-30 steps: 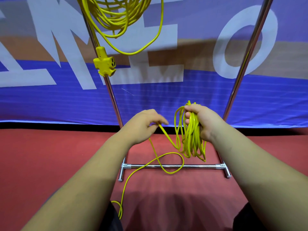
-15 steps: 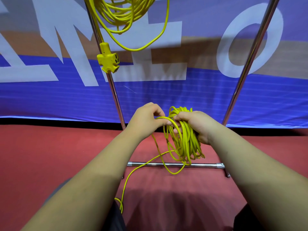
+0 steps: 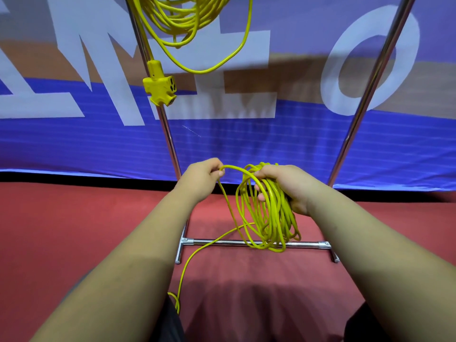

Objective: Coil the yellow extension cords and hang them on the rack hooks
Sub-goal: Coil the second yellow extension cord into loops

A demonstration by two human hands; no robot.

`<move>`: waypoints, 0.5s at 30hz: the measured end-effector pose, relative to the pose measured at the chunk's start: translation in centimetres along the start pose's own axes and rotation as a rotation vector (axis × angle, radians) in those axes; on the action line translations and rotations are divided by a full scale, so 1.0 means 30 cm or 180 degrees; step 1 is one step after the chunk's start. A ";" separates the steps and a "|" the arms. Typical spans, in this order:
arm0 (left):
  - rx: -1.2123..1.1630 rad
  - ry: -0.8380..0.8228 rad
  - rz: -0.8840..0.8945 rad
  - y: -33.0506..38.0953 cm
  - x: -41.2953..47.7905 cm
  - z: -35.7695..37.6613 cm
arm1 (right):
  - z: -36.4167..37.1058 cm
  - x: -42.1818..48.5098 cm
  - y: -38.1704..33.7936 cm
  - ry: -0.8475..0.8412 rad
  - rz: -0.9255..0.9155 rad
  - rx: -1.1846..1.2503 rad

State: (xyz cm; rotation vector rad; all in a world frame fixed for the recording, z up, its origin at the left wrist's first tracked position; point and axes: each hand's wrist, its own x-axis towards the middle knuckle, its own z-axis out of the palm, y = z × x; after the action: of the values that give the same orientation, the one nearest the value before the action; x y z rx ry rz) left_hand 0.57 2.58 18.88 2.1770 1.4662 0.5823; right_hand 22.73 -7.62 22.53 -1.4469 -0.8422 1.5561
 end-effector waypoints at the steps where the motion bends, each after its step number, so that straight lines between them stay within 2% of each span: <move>1: 0.0122 0.0100 0.0189 0.009 0.003 0.001 | 0.001 0.000 0.003 0.0004 0.0019 -0.0026; 5: 0.0468 0.0078 0.1214 0.046 0.014 0.015 | -0.003 0.006 0.012 -0.0067 0.0145 0.0021; 7: 0.0597 0.0089 0.1467 0.062 0.014 0.033 | -0.003 0.008 0.013 -0.0175 0.0201 0.0177; 11: 0.0571 0.0116 0.1491 0.068 0.018 0.048 | 0.005 0.014 0.007 -0.0189 0.0193 0.0311; 15: 0.0417 -0.0267 0.0854 0.038 0.022 0.073 | 0.016 0.019 0.010 -0.0359 0.0173 0.0216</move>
State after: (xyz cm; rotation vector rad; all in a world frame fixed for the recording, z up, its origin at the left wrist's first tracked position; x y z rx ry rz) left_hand 2.88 2.54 17.83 2.4912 1.2082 0.4870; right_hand 22.22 -7.19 22.07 -1.3538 -0.8131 1.7041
